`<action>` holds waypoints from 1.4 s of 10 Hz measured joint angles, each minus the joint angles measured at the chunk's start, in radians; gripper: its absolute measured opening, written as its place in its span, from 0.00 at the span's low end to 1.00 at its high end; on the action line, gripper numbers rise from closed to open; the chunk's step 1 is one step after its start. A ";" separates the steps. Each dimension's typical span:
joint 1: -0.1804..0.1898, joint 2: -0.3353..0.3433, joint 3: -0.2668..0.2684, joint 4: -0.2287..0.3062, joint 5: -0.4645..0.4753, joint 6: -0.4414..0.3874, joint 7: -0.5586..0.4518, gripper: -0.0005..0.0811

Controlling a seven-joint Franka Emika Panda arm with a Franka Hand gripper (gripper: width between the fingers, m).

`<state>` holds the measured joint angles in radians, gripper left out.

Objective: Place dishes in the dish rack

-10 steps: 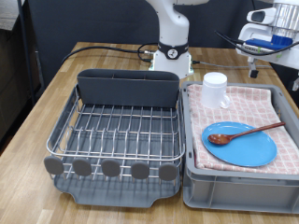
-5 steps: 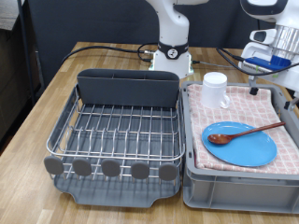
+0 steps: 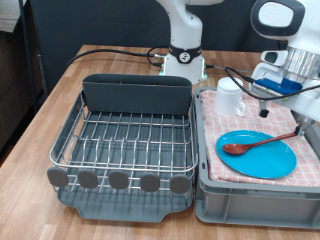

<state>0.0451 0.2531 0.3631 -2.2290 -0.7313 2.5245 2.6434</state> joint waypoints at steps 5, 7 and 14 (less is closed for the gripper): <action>0.027 0.052 -0.055 -0.002 -0.051 0.044 0.021 0.99; 0.045 0.065 -0.082 -0.005 -0.059 0.063 0.032 0.99; 0.177 0.089 -0.227 -0.033 -0.093 0.180 0.074 0.85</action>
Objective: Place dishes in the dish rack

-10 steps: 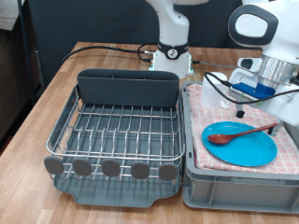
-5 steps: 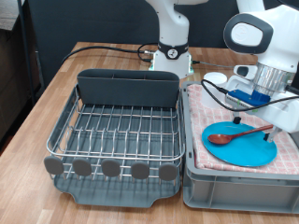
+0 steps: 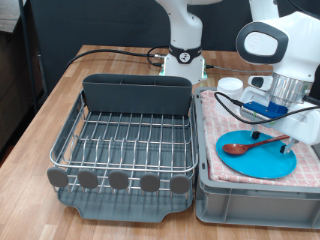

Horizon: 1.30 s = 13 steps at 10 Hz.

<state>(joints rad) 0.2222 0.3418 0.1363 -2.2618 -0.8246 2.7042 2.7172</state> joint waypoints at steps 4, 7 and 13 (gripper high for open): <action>0.097 0.000 -0.094 -0.009 0.002 0.023 0.006 0.39; 0.149 -0.006 -0.146 -0.009 0.022 0.026 0.006 0.12; 0.183 -0.192 -0.162 -0.068 0.200 -0.041 -0.052 0.12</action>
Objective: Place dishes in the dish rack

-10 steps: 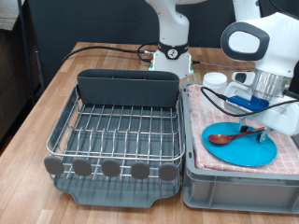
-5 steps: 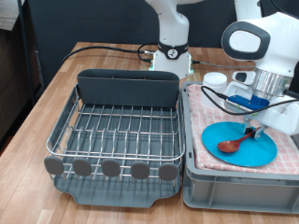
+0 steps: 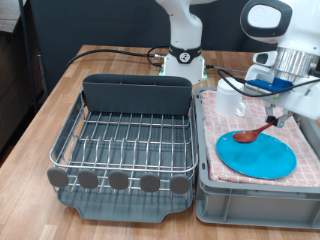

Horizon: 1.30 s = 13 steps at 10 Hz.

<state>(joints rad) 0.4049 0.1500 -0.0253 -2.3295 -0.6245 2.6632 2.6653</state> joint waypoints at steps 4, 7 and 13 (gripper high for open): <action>0.000 -0.152 0.010 -0.047 0.184 -0.120 -0.033 0.12; -0.005 -0.266 0.005 -0.076 0.230 -0.257 -0.011 0.12; -0.041 -0.381 0.001 -0.168 0.225 -0.346 -0.002 0.12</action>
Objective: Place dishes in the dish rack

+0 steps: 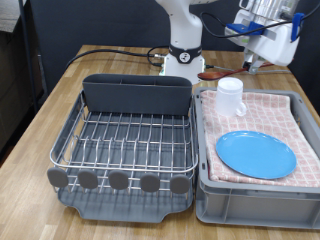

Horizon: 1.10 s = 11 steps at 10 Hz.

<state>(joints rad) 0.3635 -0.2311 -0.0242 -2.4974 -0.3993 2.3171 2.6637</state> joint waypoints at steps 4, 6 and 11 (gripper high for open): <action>-0.063 -0.140 -0.009 -0.113 0.024 -0.043 0.000 0.11; -0.100 -0.221 -0.011 -0.174 0.044 -0.047 0.006 0.11; -0.148 -0.260 -0.070 -0.225 0.062 -0.069 -0.038 0.11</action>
<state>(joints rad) 0.2152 -0.4909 -0.0946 -2.7228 -0.3369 2.2481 2.6260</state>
